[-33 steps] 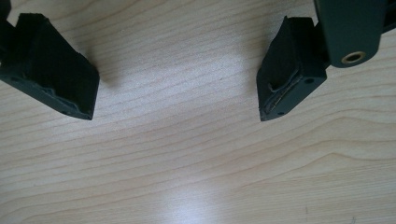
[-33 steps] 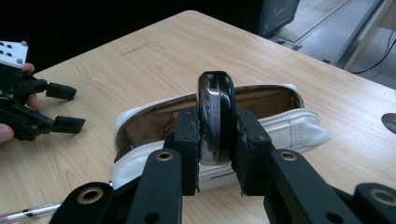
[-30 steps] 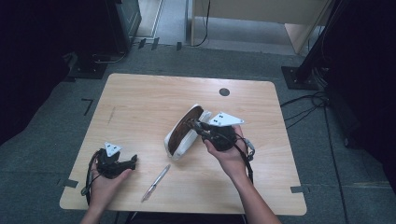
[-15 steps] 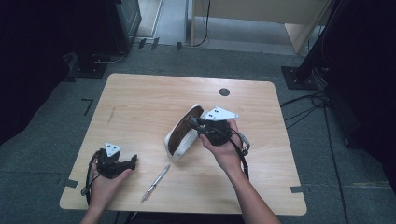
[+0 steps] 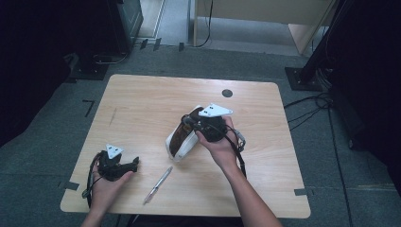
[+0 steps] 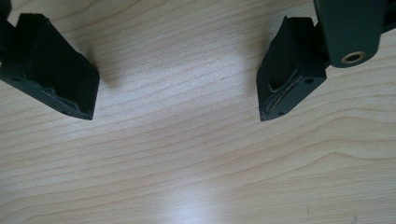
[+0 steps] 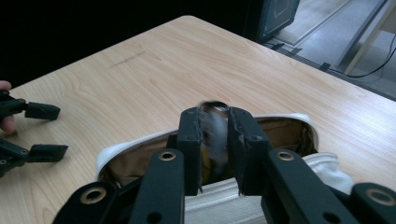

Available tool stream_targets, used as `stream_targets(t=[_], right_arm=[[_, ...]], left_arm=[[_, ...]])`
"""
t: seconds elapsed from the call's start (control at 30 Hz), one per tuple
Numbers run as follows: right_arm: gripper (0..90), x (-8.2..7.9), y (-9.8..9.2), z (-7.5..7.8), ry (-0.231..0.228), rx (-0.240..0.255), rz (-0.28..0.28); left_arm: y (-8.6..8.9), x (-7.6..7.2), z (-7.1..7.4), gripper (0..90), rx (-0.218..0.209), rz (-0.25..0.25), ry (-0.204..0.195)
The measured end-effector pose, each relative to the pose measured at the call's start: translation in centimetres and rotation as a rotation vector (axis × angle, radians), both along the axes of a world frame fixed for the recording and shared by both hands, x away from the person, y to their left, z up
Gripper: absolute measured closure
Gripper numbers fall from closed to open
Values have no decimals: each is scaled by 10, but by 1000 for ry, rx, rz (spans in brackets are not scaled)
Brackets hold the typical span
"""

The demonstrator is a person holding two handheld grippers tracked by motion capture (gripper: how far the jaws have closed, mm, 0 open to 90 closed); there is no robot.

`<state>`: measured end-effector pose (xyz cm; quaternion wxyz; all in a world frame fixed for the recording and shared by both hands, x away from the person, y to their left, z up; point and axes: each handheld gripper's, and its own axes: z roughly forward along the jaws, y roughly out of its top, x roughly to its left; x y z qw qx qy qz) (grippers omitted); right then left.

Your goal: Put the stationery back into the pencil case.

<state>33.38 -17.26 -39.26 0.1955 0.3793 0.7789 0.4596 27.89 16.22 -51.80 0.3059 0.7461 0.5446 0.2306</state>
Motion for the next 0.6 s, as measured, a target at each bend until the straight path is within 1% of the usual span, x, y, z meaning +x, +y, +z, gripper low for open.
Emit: stream_targets(t=[0.37, 0.6], right_arm=[[762, 0, -3, -1, -9, 7, -8], [754, -9, -10, -2, -16, 26, -5]], left_arm=[[0, 0, 0, 136, 0, -2, 1], [0, -1, 0, 144, -4, 2, -3]])
